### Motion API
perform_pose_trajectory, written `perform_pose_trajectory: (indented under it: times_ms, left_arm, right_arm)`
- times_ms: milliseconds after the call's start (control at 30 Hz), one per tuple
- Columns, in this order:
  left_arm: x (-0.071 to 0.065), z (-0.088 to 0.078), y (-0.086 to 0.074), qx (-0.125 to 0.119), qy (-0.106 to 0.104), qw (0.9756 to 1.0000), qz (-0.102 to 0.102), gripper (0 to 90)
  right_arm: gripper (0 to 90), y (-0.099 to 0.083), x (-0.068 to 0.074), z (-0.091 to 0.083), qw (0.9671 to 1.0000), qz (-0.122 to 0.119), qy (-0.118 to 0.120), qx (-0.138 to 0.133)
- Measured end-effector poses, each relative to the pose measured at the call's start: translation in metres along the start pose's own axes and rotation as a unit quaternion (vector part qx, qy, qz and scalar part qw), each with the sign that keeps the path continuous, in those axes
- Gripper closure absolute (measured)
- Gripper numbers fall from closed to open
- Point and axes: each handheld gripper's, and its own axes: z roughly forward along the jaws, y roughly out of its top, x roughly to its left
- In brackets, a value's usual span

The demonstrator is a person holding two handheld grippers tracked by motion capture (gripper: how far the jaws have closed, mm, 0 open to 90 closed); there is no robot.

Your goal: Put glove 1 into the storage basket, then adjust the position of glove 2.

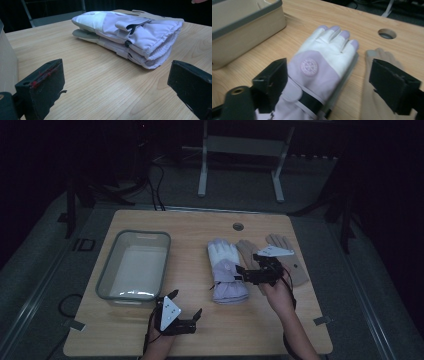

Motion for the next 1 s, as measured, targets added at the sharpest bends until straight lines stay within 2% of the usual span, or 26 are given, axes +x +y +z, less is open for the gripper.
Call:
perform_pose_trajectory:
  times_ms: [33,67,167,267,333,400,467,533,600,633,733,767,833,900,933,1000]
  left_arm:
    - [0.000,0.000,0.000,0.001,0.000,1.0000,-0.001,1.3]
    - [0.001,0.000,0.000,0.002,-0.001,1.0000,-0.003,1.3]
    - [0.002,0.001,0.000,0.003,-0.002,1.0000,-0.008,1.3]
    - [0.003,0.002,0.001,0.009,-0.003,0.9999,-0.015,1.3]
    - [0.004,0.003,0.001,0.015,-0.004,0.9997,-0.021,1.3]
    - [0.006,0.005,0.002,0.024,-0.013,0.9991,-0.033,1.3]
    - [0.006,0.007,0.003,0.037,-0.020,0.9986,-0.033,1.3]
    - [0.006,0.009,0.005,0.051,-0.028,0.9978,-0.031,1.3]
    - [0.005,0.013,0.007,0.069,-0.041,0.9959,-0.041,1.3]
    - [0.005,0.013,0.007,0.069,-0.041,0.9959,-0.041,1.3]
    - [0.002,0.017,0.015,0.091,-0.071,0.9924,-0.042,1.3]
    - [0.000,0.017,0.019,0.096,-0.081,0.9913,-0.041,1.3]
    - [-0.003,0.018,0.028,0.096,-0.097,0.9897,-0.044,1.3]
    - [-0.005,0.019,0.037,0.096,-0.104,0.9891,-0.039,1.3]
    - [-0.007,0.020,0.042,0.091,-0.102,0.9898,-0.038,1.3]
    - [-0.010,0.024,0.052,0.090,-0.104,0.9900,-0.028,1.3]
  right_arm:
    - [15.0,-0.003,-0.004,-0.004,0.9999,0.004,0.013,0.007]
    - [15.0,-0.003,-0.004,-0.004,0.9999,0.004,0.013,0.007]
    - [14.4,-0.007,-0.015,-0.012,0.9977,0.039,0.041,0.039]
    - [14.2,-0.011,-0.018,-0.013,0.9978,0.036,0.036,0.042]
    - [14.1,-0.015,-0.021,-0.014,0.9971,0.040,0.043,0.048]
    - [14.0,-0.017,-0.022,-0.017,0.9970,0.042,0.044,0.047]
    - [13.7,-0.018,-0.025,-0.021,0.9962,0.052,0.057,0.042]
    - [12.6,-0.018,-0.027,-0.025,0.9965,0.050,0.053,0.041]
    - [10.8,-0.019,-0.031,-0.028,0.9951,0.057,0.070,0.040]
    - [10.8,-0.019,-0.031,-0.028,0.9951,0.057,0.070,0.040]
    - [10.8,-0.022,-0.035,-0.031,0.9944,0.069,0.068,0.041]
    - [10.8,-0.023,-0.036,-0.030,0.9935,0.073,0.075,0.044]
    - [14.3,-0.023,-0.038,-0.030,0.9942,0.071,0.071,0.039]
    - [16.4,-0.021,-0.039,-0.029,0.9950,0.061,0.067,0.042]
    - [20.7,-0.020,-0.039,-0.027,0.9956,0.057,0.061,0.042]
    - [25.8,-0.018,-0.040,-0.023,0.9954,0.053,0.065,0.047]
